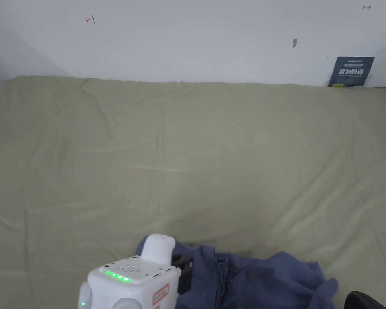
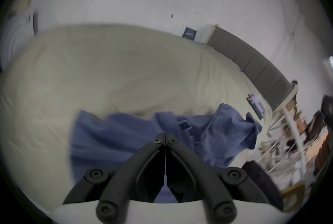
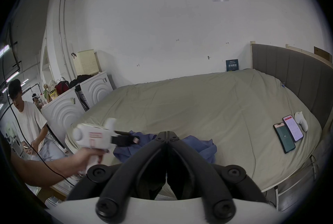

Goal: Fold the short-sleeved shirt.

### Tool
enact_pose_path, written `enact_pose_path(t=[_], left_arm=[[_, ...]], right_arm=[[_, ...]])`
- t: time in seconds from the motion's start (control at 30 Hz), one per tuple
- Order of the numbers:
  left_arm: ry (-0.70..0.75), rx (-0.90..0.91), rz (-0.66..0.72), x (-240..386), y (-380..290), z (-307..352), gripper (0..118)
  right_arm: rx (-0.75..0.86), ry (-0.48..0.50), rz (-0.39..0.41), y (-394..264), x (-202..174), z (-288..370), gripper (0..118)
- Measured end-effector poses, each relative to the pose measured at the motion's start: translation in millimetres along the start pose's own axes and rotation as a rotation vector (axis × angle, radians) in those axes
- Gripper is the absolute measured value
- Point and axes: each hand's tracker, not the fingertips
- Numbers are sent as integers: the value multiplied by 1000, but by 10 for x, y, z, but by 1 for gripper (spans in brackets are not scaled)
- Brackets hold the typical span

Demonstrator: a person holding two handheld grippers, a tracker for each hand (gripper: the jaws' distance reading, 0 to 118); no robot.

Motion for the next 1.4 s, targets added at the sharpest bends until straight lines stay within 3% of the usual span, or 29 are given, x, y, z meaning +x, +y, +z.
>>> enact_pose_path(t=[0.07, 0.1, 0.13, 0.17, 0.2, 0.3, 0.5, 0.57, 0.6, 0.67, 0.73, 0.77, 0.83, 0.87, 0.9, 0.93, 1.03, 1.17, 1.33, 1.4], left_arm=[[48, -46, 20, -188, 19, 116, 0], [41, -37, 27, -265, 18, 186, 9], [24, 0, 47, -361, 19, 286, 36], [-18, 7, 75, -449, 41, 365, 85], [-52, -24, 96, -534, 76, 370, 118], [-152, 37, 241, -1019, 73, 490, 118], [-370, -164, 686, -1904, -313, 29, 118], [-573, -243, 852, -2069, -574, -319, 118], [-643, -236, 914, -2079, -700, -461, 118], [-791, -43, 894, -2036, -688, -501, 118], [-723, -102, 884, -1909, -628, -689, 117], [-699, -110, 846, -1860, -596, -736, 109], [-407, -263, 752, -1724, -554, -912, 7], [-305, -267, 690, -1578, -609, -829, 6], [-490, -198, 741, -1547, -559, -720, 6], [-459, -168, 749, -1478, -486, -643, 6], [-273, -134, 619, -1439, -372, -428, 7], [-27, -13, 616, -1565, -262, 58, 7], [198, -23, 395, -1607, 43, 518, 7], [220, -22, 322, -1383, 134, 553, 7]], right_arm=[[-15, 20, -7, -36, -14, -92, 0], [-24, 29, -10, -49, -25, -131, 0], [-35, 38, -9, -48, -54, -162, 0], [-37, 43, -9, -41, -85, -171, 0], [-34, 51, -8, -32, -113, -156, 0], [-24, 67, 3, -27, -177, -126, 0], [-58, 57, 6, -47, -181, -186, 0], [-63, 56, 1, -42, -198, -199, 0], [-68, 55, 1, -38, -211, -211, 0], [-77, 51, 7, -31, -246, -244, 0], [-84, 48, 9, -24, -272, -273, 0], [-88, 48, 7, -22, -281, -291, 0], [-96, 52, 6, -11, -306, -321, 0], [-99, 56, 10, -8, -323, -333, 0], [-101, 58, 17, -1, -337, -347, 0], [-105, 58, 29, 11, -358, -357, 0], [-96, 63, 47, 34, -387, -334, 0], [-79, 68, 62, 34, -411, -312, 0], [-78, 94, 61, -45, -440, -298, 0], [-80, 102, 61, -69, -453, -295, 0]])
